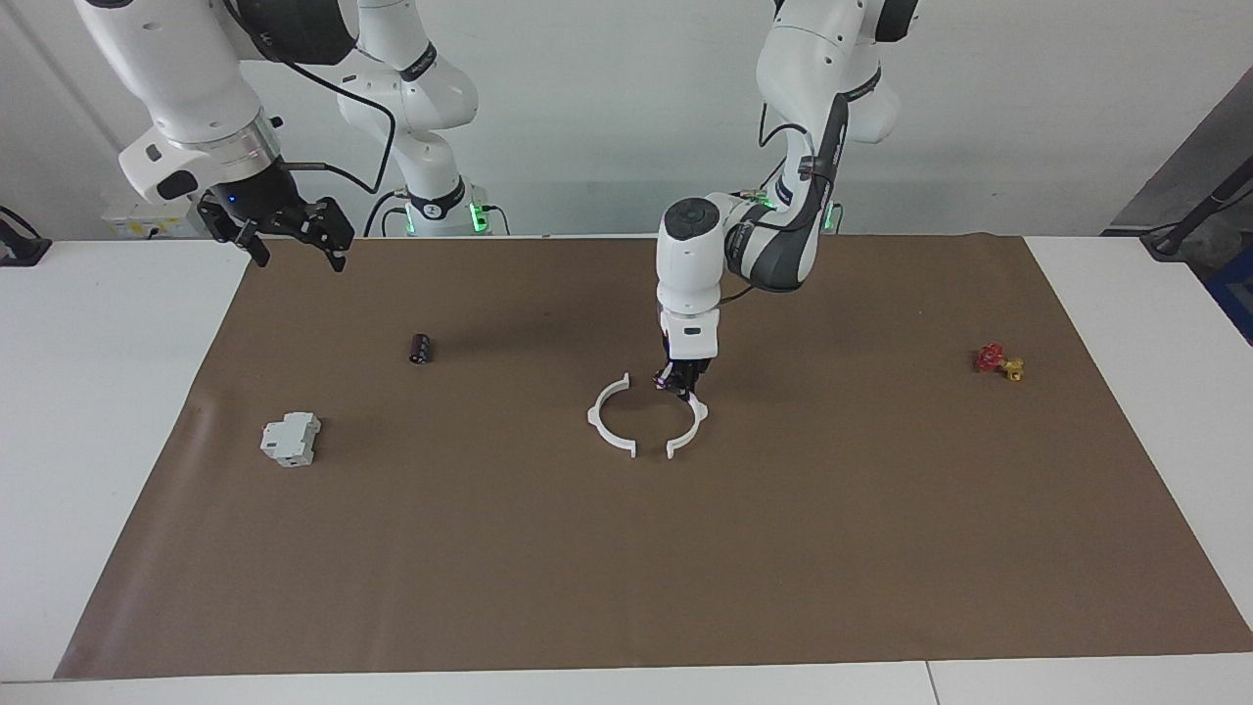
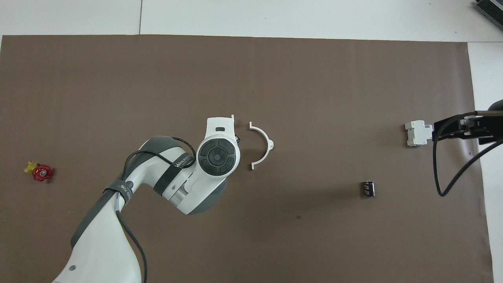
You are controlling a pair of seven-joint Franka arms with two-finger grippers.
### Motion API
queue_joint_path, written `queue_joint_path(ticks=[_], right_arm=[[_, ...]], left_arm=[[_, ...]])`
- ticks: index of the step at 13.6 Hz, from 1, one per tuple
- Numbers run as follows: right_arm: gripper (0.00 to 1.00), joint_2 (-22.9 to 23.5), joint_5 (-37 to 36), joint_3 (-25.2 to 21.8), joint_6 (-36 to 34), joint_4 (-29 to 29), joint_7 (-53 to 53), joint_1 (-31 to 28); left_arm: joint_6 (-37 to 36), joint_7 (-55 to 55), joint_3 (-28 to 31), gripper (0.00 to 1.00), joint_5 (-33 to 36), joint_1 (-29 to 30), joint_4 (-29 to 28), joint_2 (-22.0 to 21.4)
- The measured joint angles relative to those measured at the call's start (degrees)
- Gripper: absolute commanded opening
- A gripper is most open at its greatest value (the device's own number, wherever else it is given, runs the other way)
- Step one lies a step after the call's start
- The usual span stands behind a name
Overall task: Assemble drain pipe with both arms
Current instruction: 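Carry the half-ring with the left gripper to the placed half-ring, then press the held half-ring against the other to close the ring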
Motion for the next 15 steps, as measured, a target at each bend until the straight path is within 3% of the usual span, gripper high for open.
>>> queue_joint_path(ticks=[15], right_arm=[[1.0, 0.0, 0.0, 0.0, 0.0, 0.0, 0.0, 0.0]], left_arm=[[1.0, -9.0, -0.4, 0.0, 0.4, -4.2, 0.4, 1.7]])
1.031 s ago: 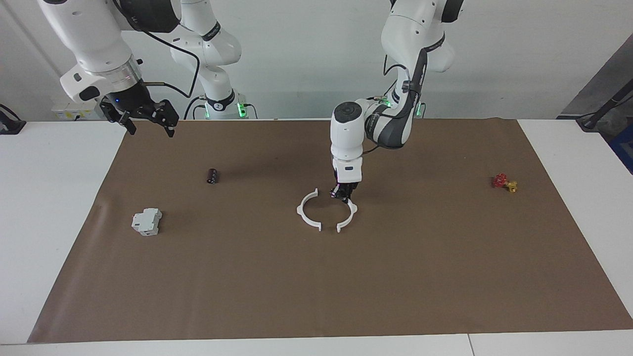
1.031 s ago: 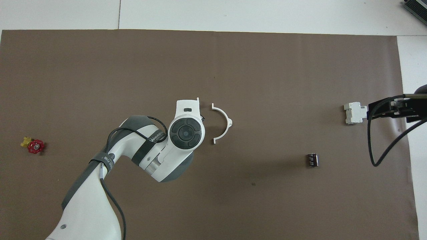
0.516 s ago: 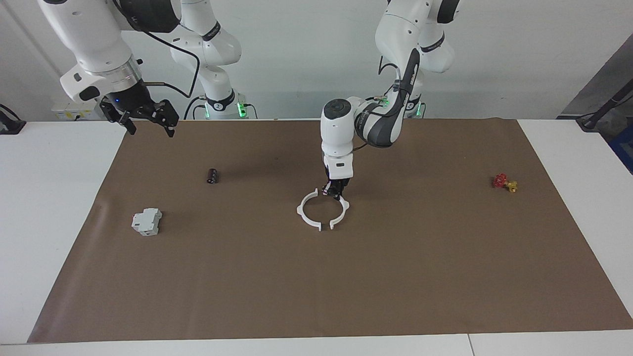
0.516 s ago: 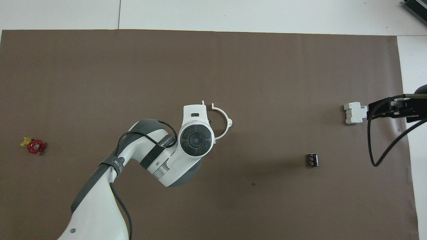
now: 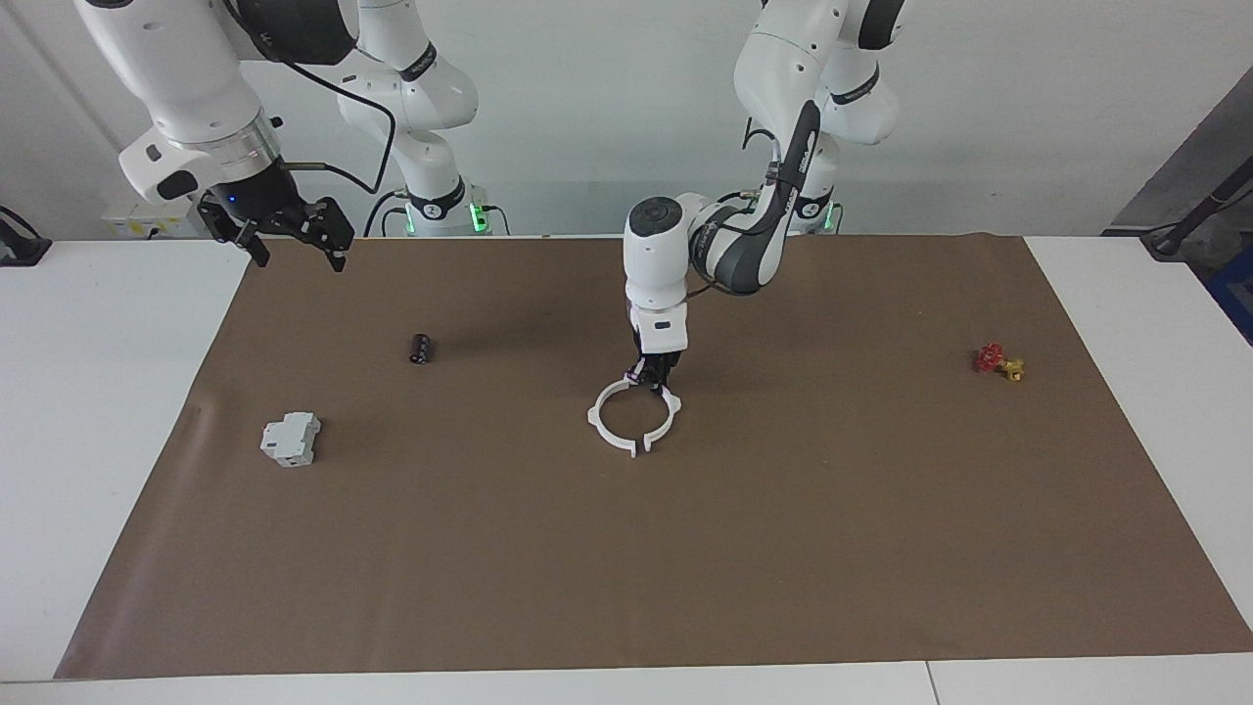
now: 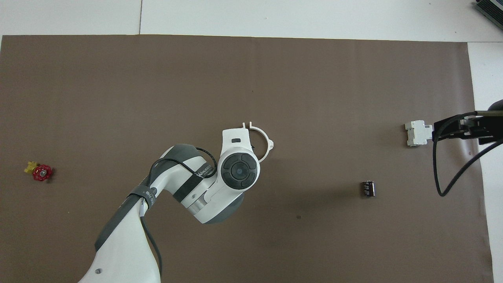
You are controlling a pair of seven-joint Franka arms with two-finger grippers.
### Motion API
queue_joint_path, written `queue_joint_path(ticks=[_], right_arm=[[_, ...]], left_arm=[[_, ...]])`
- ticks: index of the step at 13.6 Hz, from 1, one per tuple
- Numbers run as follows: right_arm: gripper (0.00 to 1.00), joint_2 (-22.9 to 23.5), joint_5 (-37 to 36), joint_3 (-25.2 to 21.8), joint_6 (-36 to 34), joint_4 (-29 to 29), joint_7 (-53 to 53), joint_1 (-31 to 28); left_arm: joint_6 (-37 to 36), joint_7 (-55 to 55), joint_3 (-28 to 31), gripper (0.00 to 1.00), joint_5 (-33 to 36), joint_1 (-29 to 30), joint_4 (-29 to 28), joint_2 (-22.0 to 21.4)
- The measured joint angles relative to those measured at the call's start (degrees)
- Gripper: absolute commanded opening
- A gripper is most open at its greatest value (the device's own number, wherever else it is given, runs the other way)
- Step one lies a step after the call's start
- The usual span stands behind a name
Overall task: Assemble drain pipe with both arms
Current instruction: 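Press the held half-ring against the other to close the ring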
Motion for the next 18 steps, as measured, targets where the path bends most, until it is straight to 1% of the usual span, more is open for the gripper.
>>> queue_joint_path(ticks=[13, 14, 18], right_arm=[[1.0, 0.0, 0.0, 0.0, 0.0, 0.0, 0.0, 0.0], [1.0, 0.0, 0.0, 0.0, 0.0, 0.0, 0.0, 0.0], [1.0, 0.0, 0.0, 0.0, 0.0, 0.0, 0.0, 0.0]], left_arm=[[0.8, -0.6, 0.0, 0.0, 0.0, -0.7, -0.1, 0.4], [1.0, -0.6, 0.1, 0.09, 0.0, -0.7, -0.2, 0.5], [1.2, -0.6, 0.4, 0.09, 0.1, -0.7, -0.1, 0.6]])
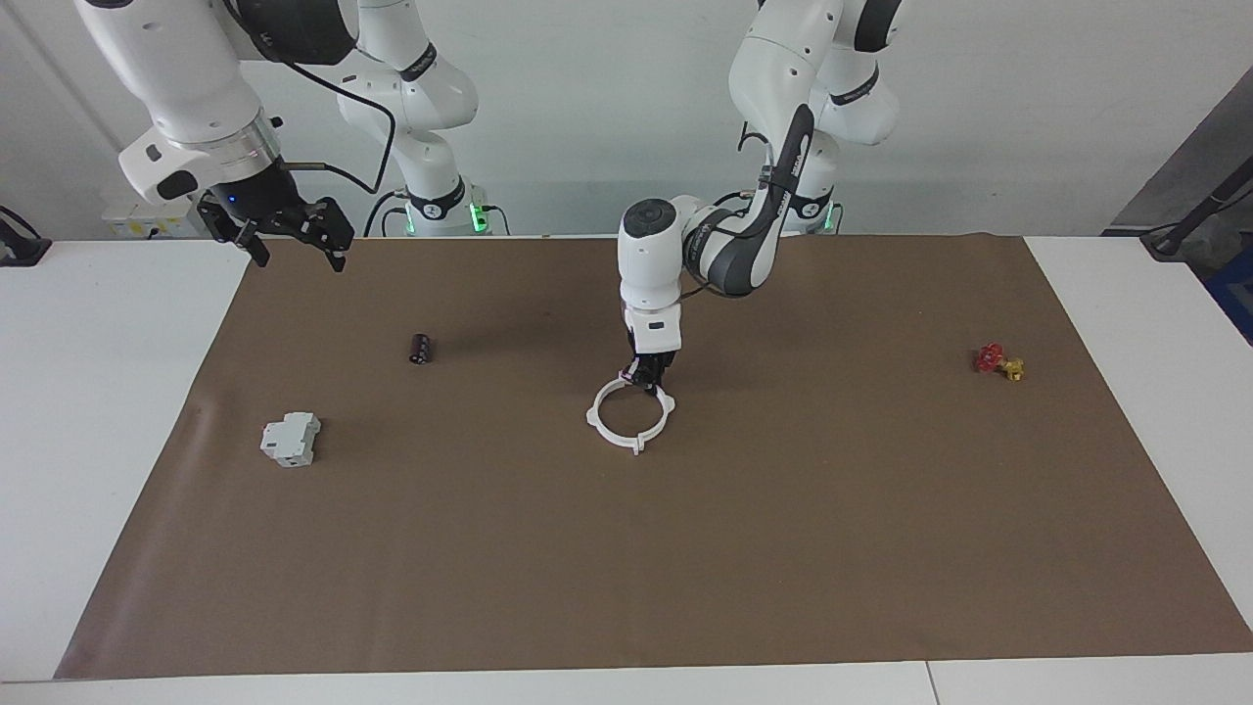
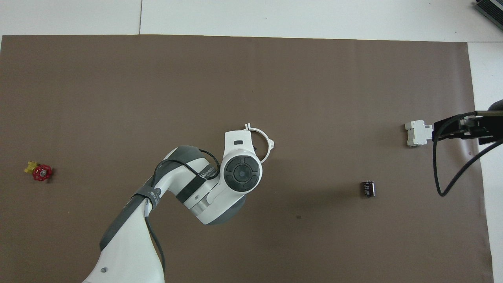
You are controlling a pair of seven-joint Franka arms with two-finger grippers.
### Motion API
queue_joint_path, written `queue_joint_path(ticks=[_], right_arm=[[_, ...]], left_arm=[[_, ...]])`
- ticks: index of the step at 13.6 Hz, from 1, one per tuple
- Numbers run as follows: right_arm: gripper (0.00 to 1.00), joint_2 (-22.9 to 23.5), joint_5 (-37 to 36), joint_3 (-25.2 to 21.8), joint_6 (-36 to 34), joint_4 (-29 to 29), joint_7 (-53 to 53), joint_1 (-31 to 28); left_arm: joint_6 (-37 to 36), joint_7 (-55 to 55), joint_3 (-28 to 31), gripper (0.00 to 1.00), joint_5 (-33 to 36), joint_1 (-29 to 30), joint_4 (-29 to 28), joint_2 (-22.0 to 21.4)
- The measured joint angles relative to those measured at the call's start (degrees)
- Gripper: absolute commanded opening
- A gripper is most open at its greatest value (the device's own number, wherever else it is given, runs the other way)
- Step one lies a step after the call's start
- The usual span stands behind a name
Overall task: Assemble drain pipe with both arms
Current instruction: 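Press the held half-ring against the other to close the ring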
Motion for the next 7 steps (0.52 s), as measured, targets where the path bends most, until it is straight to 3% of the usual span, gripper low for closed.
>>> queue_joint_path(ticks=[3, 5, 6, 7], right_arm=[[1.0, 0.0, 0.0, 0.0, 0.0, 0.0, 0.0, 0.0], [1.0, 0.0, 0.0, 0.0, 0.0, 0.0, 0.0, 0.0], [1.0, 0.0, 0.0, 0.0, 0.0, 0.0, 0.0, 0.0], [1.0, 0.0, 0.0, 0.0, 0.0, 0.0, 0.0, 0.0]], left_arm=[[0.1, 0.0, 0.0, 0.06, 0.0, 0.0, 0.1, 0.0], [0.2, 0.0, 0.1, 0.1, 0.0, 0.0, 0.2, 0.0], [0.2, 0.0, 0.1, 0.14, 0.0, 0.0, 0.2, 0.0], [0.3, 0.0, 0.1, 0.37, 0.0, 0.0, 0.2, 0.0]])
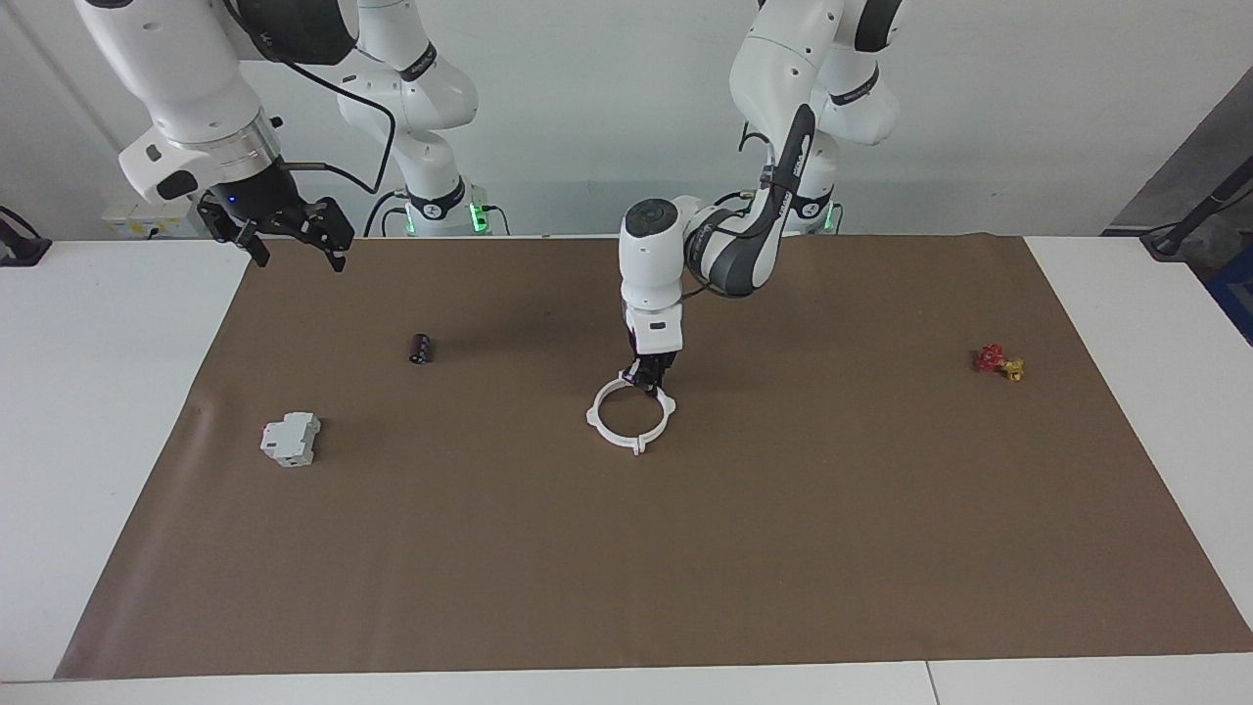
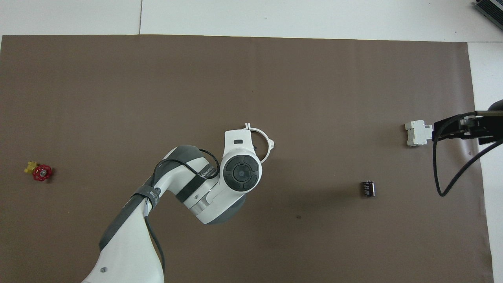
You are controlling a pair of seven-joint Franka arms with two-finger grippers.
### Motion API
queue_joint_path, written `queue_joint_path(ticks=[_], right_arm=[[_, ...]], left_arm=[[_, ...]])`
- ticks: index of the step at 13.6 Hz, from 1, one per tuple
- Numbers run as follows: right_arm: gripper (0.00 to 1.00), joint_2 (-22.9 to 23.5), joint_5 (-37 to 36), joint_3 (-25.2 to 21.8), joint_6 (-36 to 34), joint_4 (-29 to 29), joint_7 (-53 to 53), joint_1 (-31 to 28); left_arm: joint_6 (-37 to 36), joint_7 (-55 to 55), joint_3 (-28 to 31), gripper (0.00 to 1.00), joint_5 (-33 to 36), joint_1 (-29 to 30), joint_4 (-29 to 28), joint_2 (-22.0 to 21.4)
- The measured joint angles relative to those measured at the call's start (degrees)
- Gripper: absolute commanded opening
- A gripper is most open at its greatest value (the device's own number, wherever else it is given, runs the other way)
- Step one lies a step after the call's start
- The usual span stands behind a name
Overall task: Assemble drain pipe with both arms
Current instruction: 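Press the held half-ring against the other to close the ring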
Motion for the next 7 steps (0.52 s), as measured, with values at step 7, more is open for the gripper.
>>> queue_joint_path(ticks=[7], right_arm=[[1.0, 0.0, 0.0, 0.0, 0.0, 0.0, 0.0, 0.0]], left_arm=[[0.0, 0.0, 0.0, 1.0, 0.0, 0.0, 0.0, 0.0]])
